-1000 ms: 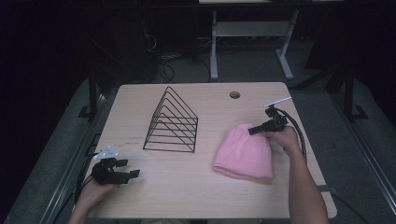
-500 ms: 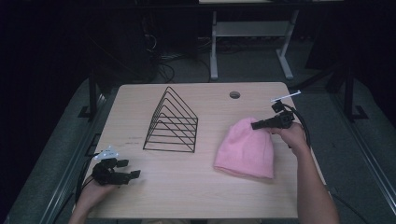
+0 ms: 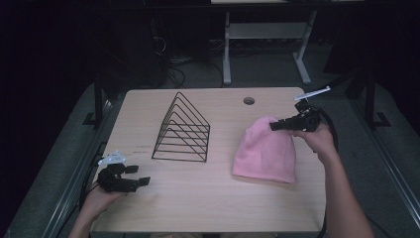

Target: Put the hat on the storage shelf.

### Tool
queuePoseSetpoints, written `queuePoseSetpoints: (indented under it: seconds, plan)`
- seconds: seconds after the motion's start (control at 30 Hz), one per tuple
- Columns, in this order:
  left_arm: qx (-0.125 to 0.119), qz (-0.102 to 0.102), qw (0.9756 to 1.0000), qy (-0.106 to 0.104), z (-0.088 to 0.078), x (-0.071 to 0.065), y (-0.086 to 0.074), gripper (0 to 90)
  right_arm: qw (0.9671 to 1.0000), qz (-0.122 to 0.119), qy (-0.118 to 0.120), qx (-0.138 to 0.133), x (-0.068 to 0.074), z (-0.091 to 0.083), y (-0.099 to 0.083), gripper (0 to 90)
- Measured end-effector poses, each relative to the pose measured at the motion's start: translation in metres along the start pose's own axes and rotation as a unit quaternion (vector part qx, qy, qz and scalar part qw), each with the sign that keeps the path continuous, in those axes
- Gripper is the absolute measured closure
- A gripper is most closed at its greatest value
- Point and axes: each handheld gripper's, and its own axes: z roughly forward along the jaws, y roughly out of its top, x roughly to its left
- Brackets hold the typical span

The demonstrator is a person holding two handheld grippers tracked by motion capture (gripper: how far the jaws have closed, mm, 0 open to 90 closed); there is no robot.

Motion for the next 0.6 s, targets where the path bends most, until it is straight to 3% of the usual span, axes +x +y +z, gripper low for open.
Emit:
queuePoseSetpoints:
  seconds: [0.2, 0.43, 0.6]
  plan:
    - [-0.006, 0.012, 0.9998, -0.011, -0.005, -0.005, 0.014, 23.6, 0.9994, -0.031, -0.005, -0.011, 0.02, -0.016, 0.014, 78.9]
    - [-0.011, 0.05, 0.9984, -0.026, -0.018, -0.017, 0.039, 23.6, 0.9973, -0.07, -0.014, -0.013, 0.047, -0.033, 0.034, 79.0]
    - [-0.01, 0.065, 0.9972, -0.036, -0.025, -0.022, 0.056, 23.6, 0.9958, -0.088, -0.015, -0.02, 0.06, -0.041, 0.046, 79.0]
